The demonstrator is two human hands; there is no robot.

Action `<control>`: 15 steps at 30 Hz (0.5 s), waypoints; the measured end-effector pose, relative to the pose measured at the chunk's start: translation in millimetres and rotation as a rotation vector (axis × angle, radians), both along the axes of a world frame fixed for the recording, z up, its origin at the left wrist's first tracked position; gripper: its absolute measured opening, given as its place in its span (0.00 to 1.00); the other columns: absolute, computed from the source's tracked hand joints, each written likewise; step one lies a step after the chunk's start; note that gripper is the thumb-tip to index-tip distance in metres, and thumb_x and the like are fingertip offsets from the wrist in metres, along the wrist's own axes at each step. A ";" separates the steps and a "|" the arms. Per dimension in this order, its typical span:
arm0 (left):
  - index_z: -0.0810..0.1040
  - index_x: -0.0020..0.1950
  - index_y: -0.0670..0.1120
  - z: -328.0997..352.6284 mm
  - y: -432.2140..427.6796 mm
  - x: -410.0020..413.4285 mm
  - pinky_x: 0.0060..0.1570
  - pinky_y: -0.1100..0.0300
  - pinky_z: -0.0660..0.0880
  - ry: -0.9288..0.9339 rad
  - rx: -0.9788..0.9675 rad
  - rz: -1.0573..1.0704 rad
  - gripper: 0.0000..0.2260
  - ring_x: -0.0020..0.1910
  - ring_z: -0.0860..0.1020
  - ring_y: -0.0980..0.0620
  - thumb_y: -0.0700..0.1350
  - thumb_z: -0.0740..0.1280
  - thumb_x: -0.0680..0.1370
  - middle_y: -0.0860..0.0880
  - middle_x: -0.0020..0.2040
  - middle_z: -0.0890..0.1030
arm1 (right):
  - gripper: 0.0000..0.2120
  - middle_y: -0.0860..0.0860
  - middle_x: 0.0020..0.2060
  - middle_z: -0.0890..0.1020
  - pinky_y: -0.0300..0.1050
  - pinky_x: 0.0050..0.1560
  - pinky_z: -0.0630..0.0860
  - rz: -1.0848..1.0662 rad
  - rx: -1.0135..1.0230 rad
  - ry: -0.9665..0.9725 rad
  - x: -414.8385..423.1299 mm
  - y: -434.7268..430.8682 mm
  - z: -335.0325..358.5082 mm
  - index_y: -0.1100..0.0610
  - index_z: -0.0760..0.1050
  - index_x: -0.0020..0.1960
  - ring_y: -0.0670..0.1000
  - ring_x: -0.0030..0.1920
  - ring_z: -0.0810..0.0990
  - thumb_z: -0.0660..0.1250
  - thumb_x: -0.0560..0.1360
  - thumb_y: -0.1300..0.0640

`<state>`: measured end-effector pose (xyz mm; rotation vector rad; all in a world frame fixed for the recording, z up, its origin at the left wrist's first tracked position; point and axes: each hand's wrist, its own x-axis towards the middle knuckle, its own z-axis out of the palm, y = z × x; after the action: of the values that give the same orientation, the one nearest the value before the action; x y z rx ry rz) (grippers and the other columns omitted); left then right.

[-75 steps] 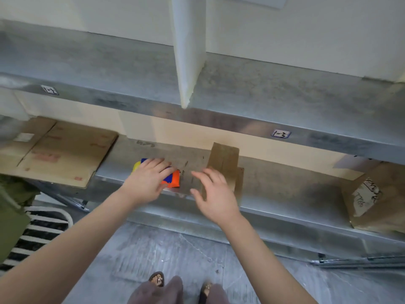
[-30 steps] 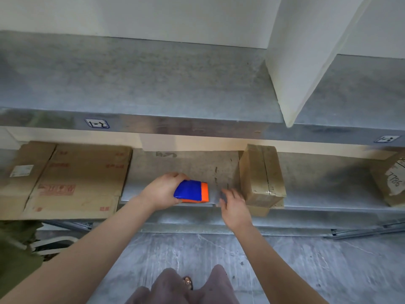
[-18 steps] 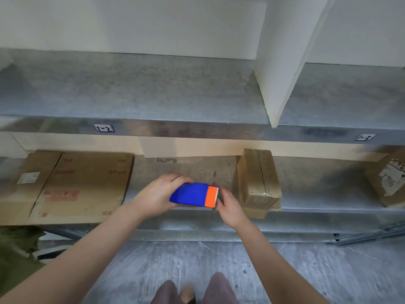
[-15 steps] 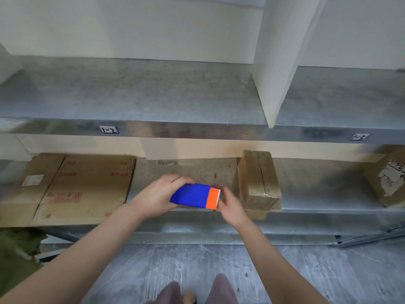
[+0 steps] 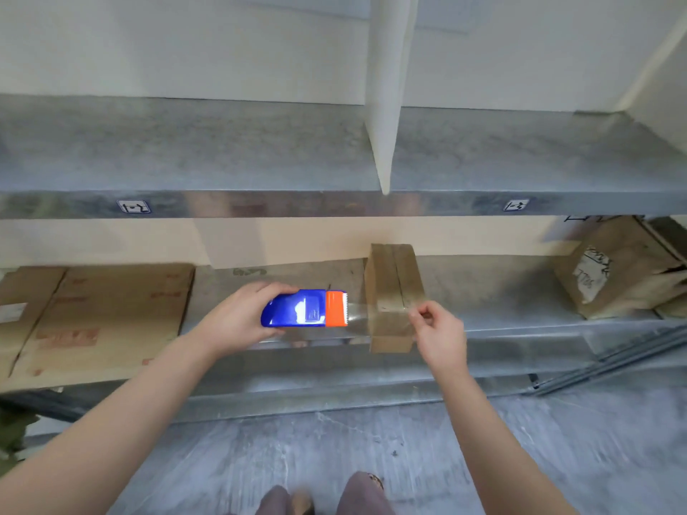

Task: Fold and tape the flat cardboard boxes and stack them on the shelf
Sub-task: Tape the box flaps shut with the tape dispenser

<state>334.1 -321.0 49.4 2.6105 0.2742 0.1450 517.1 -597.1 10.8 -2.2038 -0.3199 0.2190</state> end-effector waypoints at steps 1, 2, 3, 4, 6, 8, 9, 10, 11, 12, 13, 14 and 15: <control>0.73 0.68 0.51 1.5 3.2 0.5 0.57 0.65 0.67 0.006 0.013 0.018 0.30 0.59 0.75 0.52 0.45 0.78 0.67 0.53 0.61 0.77 | 0.09 0.43 0.35 0.80 0.44 0.37 0.72 -0.029 -0.061 -0.017 10.7 -14.2 4.6 0.50 0.75 0.38 0.50 0.40 0.79 0.66 0.77 0.50; 0.73 0.67 0.50 3.1 4.8 2.1 0.56 0.64 0.68 0.010 0.021 0.028 0.30 0.58 0.76 0.51 0.45 0.78 0.67 0.52 0.60 0.78 | 0.10 0.43 0.35 0.80 0.44 0.36 0.69 -0.051 -0.109 -0.024 21.2 -26.2 8.9 0.49 0.74 0.38 0.50 0.40 0.78 0.66 0.77 0.49; 0.74 0.67 0.50 4.6 3.8 5.2 0.56 0.64 0.68 0.012 0.027 0.030 0.29 0.58 0.76 0.51 0.45 0.78 0.67 0.52 0.60 0.79 | 0.10 0.42 0.36 0.80 0.44 0.36 0.68 -0.061 -0.132 -0.012 30.8 -34.9 12.4 0.49 0.74 0.38 0.50 0.40 0.78 0.65 0.77 0.49; 0.74 0.67 0.50 5.5 0.5 9.1 0.56 0.63 0.68 0.015 0.028 0.024 0.29 0.58 0.76 0.51 0.46 0.78 0.68 0.52 0.60 0.79 | 0.10 0.43 0.36 0.80 0.44 0.37 0.68 -0.061 -0.137 0.015 39.3 -40.9 14.5 0.50 0.75 0.38 0.50 0.41 0.78 0.65 0.77 0.48; 0.74 0.67 0.50 4.4 -9.6 18.5 0.56 0.63 0.68 0.018 0.025 0.011 0.29 0.58 0.76 0.52 0.46 0.78 0.68 0.52 0.60 0.78 | 0.10 0.44 0.37 0.81 0.44 0.38 0.70 -0.052 -0.152 0.073 53.0 -47.6 15.7 0.50 0.75 0.39 0.49 0.41 0.79 0.65 0.77 0.49; 0.74 0.67 0.51 1.7 -17.5 26.4 0.57 0.63 0.69 0.024 0.016 0.016 0.28 0.58 0.76 0.52 0.47 0.77 0.69 0.52 0.60 0.78 | 0.09 0.45 0.37 0.81 0.43 0.37 0.69 -0.031 -0.212 0.099 63.9 -50.2 15.0 0.50 0.75 0.39 0.49 0.42 0.79 0.64 0.76 0.49; 0.73 0.68 0.51 0.4 -20.4 29.1 0.57 0.62 0.69 0.034 0.012 0.024 0.29 0.59 0.75 0.51 0.47 0.77 0.69 0.52 0.60 0.78 | 0.09 0.44 0.38 0.81 0.42 0.36 0.69 -0.018 -0.246 0.111 68.5 -50.7 14.1 0.50 0.75 0.39 0.48 0.41 0.78 0.63 0.76 0.49; 0.73 0.68 0.51 -1.5 -22.9 31.4 0.58 0.60 0.70 0.044 0.011 0.034 0.29 0.59 0.76 0.51 0.47 0.77 0.69 0.51 0.61 0.78 | 0.09 0.44 0.38 0.81 0.41 0.35 0.68 -0.004 -0.274 0.120 72.6 -51.0 13.2 0.50 0.74 0.39 0.47 0.41 0.78 0.63 0.76 0.49; 0.73 0.68 0.51 -3.4 -24.5 33.4 0.58 0.60 0.70 0.051 0.009 0.045 0.29 0.59 0.76 0.51 0.47 0.77 0.69 0.51 0.61 0.78 | 0.08 0.43 0.39 0.81 0.41 0.35 0.67 0.012 -0.294 0.127 76.8 -50.5 11.3 0.49 0.74 0.39 0.47 0.41 0.77 0.62 0.76 0.49; 0.73 0.68 0.51 -5.4 -25.8 35.3 0.57 0.61 0.69 0.061 0.006 0.058 0.29 0.59 0.76 0.51 0.46 0.77 0.69 0.51 0.61 0.78 | 0.08 0.43 0.40 0.81 0.41 0.35 0.67 0.031 -0.310 0.133 81.0 -49.5 8.6 0.49 0.74 0.39 0.48 0.41 0.77 0.62 0.76 0.49; 0.73 0.68 0.51 -7.3 -27.1 36.9 0.57 0.62 0.69 0.072 0.002 0.071 0.29 0.59 0.75 0.51 0.46 0.77 0.68 0.52 0.62 0.78 | 0.08 0.44 0.40 0.81 0.42 0.35 0.67 0.049 -0.325 0.140 85.6 -47.9 5.5 0.49 0.75 0.40 0.50 0.42 0.78 0.62 0.76 0.49; 0.73 0.68 0.51 -8.7 -28.1 36.9 0.56 0.63 0.68 0.083 0.000 0.081 0.30 0.60 0.75 0.51 0.46 0.77 0.68 0.52 0.62 0.78 | 0.07 0.45 0.41 0.81 0.43 0.36 0.67 0.061 -0.335 0.147 88.2 -46.2 2.5 0.49 0.75 0.40 0.51 0.43 0.78 0.62 0.76 0.49; 0.73 0.68 0.51 -10.4 -29.5 38.5 0.56 0.63 0.68 0.090 -0.002 0.090 0.30 0.60 0.75 0.51 0.45 0.77 0.68 0.52 0.62 0.78 | 0.07 0.45 0.42 0.81 0.43 0.36 0.67 0.071 -0.340 0.153 92.3 -44.6 -0.9 0.49 0.76 0.41 0.52 0.44 0.78 0.62 0.76 0.49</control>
<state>372.6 -350.5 39.0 2.6078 0.4230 0.0581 609.3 -641.7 9.9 -2.4933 -0.2920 0.5105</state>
